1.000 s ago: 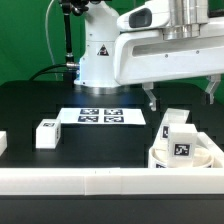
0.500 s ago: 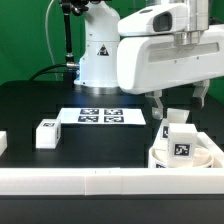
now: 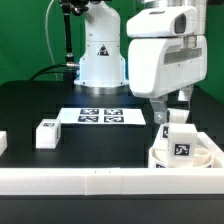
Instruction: Assemble stool
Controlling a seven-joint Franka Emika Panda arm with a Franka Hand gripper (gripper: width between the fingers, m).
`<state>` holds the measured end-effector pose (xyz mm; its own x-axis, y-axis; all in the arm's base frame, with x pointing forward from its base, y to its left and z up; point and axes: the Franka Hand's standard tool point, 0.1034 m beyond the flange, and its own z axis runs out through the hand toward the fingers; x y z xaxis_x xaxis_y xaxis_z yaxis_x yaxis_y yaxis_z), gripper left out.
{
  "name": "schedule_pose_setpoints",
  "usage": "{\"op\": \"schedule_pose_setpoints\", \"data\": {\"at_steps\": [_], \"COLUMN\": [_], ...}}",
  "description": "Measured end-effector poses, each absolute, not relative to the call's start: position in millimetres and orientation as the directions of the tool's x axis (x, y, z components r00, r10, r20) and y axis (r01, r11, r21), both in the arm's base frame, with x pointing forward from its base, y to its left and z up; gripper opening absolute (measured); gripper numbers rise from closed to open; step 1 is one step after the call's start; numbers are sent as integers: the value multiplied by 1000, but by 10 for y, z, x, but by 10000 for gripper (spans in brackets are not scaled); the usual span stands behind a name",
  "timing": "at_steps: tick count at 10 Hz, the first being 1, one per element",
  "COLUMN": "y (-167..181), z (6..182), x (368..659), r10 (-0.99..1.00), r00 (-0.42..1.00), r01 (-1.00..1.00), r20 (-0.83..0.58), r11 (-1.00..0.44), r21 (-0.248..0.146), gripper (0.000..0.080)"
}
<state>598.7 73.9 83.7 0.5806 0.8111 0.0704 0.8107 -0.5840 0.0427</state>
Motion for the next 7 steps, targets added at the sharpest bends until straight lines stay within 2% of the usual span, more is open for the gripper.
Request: {"op": "schedule_pose_setpoints", "data": {"at_steps": [3, 4, 6, 7], "y": [661, 657, 638, 613], "z": [816, 814, 805, 798], "x": [5989, 5988, 5985, 5984], "r10": [902, 899, 894, 892], "r00": [430, 435, 445, 449], "r01": [900, 897, 893, 891], "r20": [44, 44, 44, 43], "r11": [-432, -437, -447, -451], "r21": [61, 61, 59, 58], "gripper": [649, 649, 399, 399]}}
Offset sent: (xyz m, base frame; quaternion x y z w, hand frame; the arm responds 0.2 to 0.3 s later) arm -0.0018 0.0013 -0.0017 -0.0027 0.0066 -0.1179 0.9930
